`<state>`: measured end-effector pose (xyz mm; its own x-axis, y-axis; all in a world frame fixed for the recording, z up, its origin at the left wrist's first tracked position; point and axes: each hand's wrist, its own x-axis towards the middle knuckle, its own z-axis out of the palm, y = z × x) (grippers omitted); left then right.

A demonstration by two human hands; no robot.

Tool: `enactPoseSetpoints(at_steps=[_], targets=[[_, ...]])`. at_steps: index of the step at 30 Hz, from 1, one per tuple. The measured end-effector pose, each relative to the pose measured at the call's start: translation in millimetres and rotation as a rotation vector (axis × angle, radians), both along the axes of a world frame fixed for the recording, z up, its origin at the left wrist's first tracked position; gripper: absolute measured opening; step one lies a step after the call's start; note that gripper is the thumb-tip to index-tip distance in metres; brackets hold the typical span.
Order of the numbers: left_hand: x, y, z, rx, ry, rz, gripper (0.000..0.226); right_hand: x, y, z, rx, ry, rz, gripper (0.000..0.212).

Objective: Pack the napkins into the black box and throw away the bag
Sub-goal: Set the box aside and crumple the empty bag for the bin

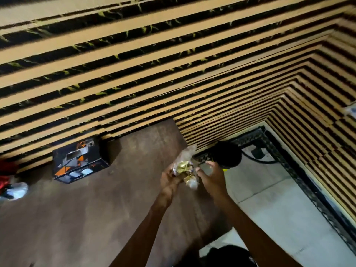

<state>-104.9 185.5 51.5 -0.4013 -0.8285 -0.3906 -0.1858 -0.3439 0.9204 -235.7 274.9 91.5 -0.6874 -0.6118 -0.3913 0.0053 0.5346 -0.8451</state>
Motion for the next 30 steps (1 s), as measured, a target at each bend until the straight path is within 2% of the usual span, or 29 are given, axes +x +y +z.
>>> enactPoseSetpoints(at_steps=[1, 2, 3, 4, 6, 7, 9, 12, 14, 16, 19, 21, 23, 25, 27, 30], targets=[[-17.7, 4.4, -0.2, 0.048, -0.002, -0.026, 0.041, -10.9, 8.9, 1.8, -0.008, -0.109, -0.021, 0.062], [-32.5, 11.2, 2.0, 0.082, -0.022, -0.07, 0.039, -21.0, 13.3, 4.2, 0.003, -0.316, -0.044, 0.068], [-48.9, 20.7, 3.6, 0.076, -0.101, -0.164, 0.036, -33.8, 20.7, 3.7, 0.032, -0.506, -0.047, 0.069], [-62.3, 28.2, 4.7, 0.038, -0.188, -0.257, 0.031, -47.6, 25.4, 2.7, 0.046, -0.588, -0.037, 0.067], [-95.2, 37.4, 8.0, -0.134, -0.296, -0.363, 0.021, -81.8, 32.0, -6.6, 0.043, -0.581, -0.072, 0.06], [-112.9, 40.3, 9.8, -0.182, -0.284, -0.397, 0.025, -98.5, 34.3, -9.5, 0.034, -0.564, -0.115, 0.053], [-152.5, 43.9, 6.4, -0.239, -0.238, -0.47, 0.046, -137.9, 38.6, -18.1, -0.006, -0.531, -0.19, 0.041], [-210.7, 38.6, -6.3, -0.303, -0.185, -0.442, 0.083, -204.0, 42.4, -30.2, -0.027, -0.535, -0.233, 0.03], [-251.9, 26.9, -23.8, -0.207, -0.139, -0.426, 0.095, -251.6, 40.0, -40.5, -0.035, -0.587, -0.172, 0.029], [-293.2, 18.1, -33.7, -0.112, -0.129, -0.486, 0.081, -297.4, 32.4, -53.1, 0.002, -0.603, -0.115, 0.034], [-349.1, 12.3, -56.0, -0.058, -0.117, -0.382, 0.051, -354.8, 18.6, -74.9, 0.013, -0.489, -0.135, 0.059], [-382.1, 4.6, -83.1, -0.011, -0.162, -0.23, 0.042, -388.3, 9.8, -95.9, -0.033, -0.284, 0.029, 0.071], [-413.3, -4.8, -102.4, 0.031, -0.246, -0.166, 0.039, -415.2, -0.4, -118.6, -0.039, -0.101, 0.294, 0.07], [-440.1, -17.0, -123.6, 0.135, -0.216, -0.154, 0.035, -436.0, -10.8, -149.4, 0.017, 0.033, 0.499, 0.073], [-463.9, -31.0, -164.6, 0.187, -0.249, -0.191, 0.031, -457.6, -27.3, -199.3, 0.093, 0.069, 0.545, 0.07], [-487.6, -55.6, -239.6, 0.165, -0.316, -0.214, 0.04, -480.5, -54.4, -274.4, 0.28, 0.064, 0.435, 0.045]])
